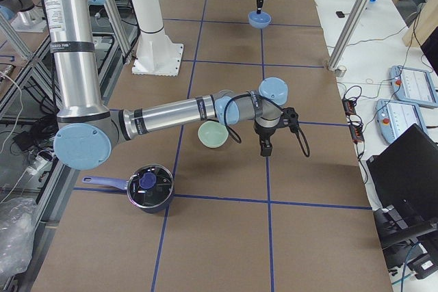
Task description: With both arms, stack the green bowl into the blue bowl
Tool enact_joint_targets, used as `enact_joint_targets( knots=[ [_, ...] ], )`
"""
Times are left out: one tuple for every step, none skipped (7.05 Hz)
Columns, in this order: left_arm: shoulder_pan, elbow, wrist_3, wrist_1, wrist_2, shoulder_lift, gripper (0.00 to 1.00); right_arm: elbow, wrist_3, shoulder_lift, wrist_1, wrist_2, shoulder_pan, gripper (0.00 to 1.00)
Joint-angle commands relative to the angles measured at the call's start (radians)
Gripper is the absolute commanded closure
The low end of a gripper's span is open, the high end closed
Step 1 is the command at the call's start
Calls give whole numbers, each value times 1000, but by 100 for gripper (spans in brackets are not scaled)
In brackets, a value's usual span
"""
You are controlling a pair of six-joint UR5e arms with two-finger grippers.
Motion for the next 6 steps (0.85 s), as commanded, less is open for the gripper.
enact_joint_targets(
  knots=[
    [187,8,-165,18,149,-102,100,-1,0,0,0,0,0,0],
    [261,13,-217,51,227,-144,100,-2,0,0,0,0,0,0],
    [309,24,-231,82,284,-174,100,-2,0,0,0,0,0,0],
    [335,28,-232,88,311,-184,100,-2,0,0,0,0,0,0],
    [364,30,-232,88,361,-181,100,-2,0,0,0,0,0,0],
    [383,31,-230,88,377,-181,100,-2,0,0,0,0,0,0]
  ],
)
